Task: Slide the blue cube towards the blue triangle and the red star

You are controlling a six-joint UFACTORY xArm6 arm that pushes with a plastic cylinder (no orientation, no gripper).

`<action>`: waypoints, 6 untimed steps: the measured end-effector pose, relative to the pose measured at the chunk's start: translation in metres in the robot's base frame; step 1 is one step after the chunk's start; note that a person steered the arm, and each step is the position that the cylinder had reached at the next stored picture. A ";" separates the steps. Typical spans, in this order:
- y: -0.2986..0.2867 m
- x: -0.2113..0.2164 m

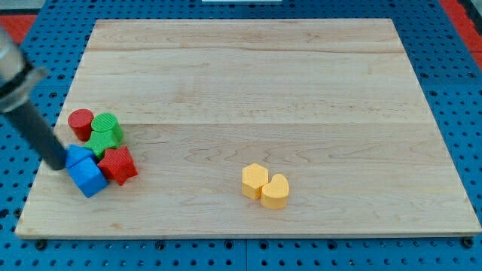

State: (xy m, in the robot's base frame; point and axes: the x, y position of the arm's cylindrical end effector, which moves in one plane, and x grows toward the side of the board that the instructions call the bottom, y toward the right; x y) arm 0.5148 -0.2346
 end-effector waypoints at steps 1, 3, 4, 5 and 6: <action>0.050 0.003; 0.029 0.010; -0.050 0.008; -0.069 0.040; -0.002 0.058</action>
